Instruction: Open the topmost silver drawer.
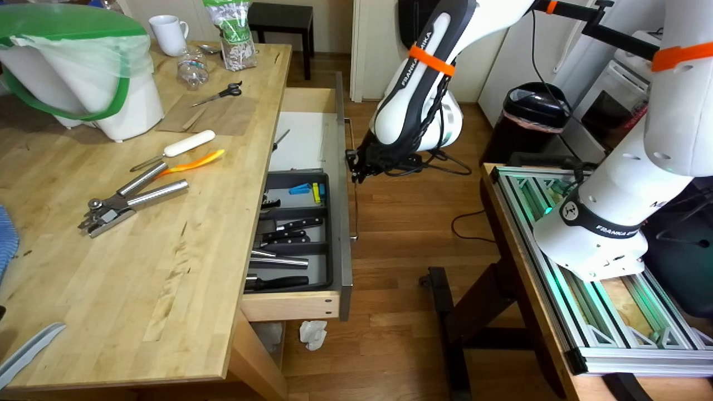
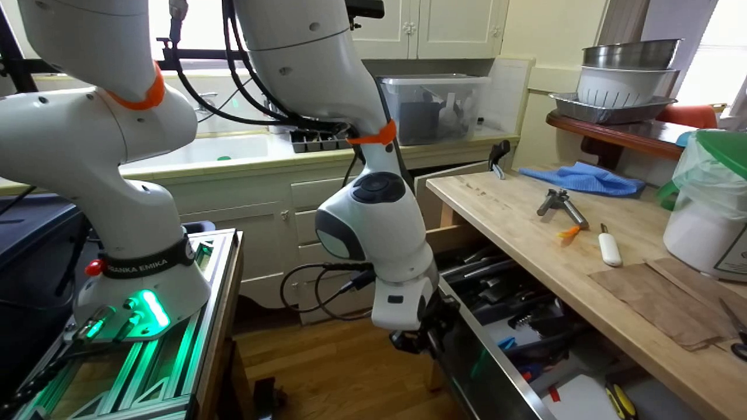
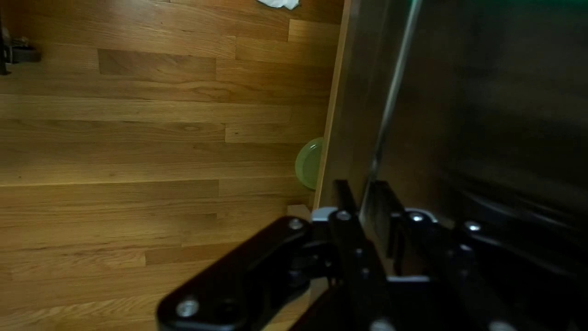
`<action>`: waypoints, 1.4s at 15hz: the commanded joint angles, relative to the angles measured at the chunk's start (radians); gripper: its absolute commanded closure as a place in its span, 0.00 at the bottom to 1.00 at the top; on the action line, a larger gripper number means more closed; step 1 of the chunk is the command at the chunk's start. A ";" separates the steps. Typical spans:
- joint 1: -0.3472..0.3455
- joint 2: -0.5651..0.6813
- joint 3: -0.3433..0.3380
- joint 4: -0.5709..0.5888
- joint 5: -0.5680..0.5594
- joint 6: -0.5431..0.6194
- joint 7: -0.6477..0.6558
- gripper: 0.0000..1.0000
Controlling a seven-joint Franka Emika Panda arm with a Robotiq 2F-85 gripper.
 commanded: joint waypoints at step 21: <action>-0.093 -0.563 0.069 -0.242 -0.066 -0.727 0.015 0.44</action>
